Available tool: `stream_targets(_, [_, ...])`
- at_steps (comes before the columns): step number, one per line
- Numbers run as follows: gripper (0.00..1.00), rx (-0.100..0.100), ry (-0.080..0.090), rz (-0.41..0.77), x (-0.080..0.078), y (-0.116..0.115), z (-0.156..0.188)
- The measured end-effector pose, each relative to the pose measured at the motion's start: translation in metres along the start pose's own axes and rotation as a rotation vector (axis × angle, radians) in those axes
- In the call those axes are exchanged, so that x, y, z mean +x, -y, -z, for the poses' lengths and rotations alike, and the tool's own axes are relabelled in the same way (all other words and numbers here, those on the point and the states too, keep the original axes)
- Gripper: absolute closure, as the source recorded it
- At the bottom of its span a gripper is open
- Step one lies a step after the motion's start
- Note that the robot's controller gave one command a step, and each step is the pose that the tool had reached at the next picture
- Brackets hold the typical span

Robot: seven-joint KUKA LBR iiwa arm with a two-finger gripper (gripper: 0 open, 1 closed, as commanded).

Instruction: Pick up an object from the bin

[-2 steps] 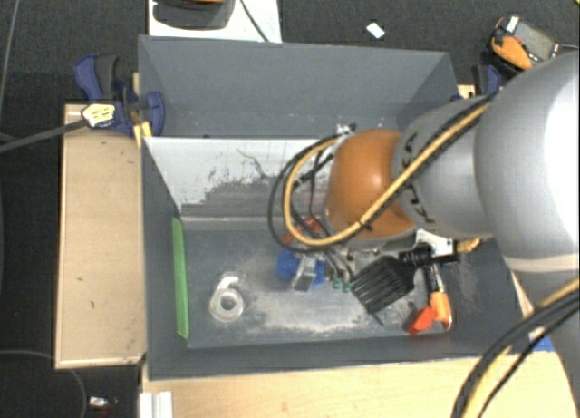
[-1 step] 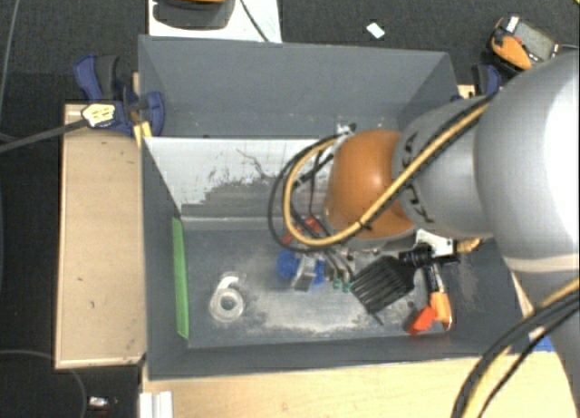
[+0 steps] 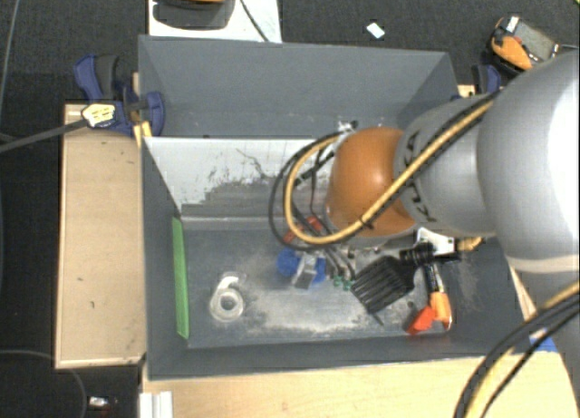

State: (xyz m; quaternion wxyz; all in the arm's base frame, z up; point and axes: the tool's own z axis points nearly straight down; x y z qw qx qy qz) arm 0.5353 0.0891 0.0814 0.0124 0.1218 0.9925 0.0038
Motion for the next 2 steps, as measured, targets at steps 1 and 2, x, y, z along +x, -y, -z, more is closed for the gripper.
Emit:
stream_targets(1, [1.0, 0.001, -0.004, -0.001, 0.001, 0.0, 0.019])
stream_targets(2, [1.0, 0.002, -0.007, -0.001, 0.0, 0.0, 0.059])
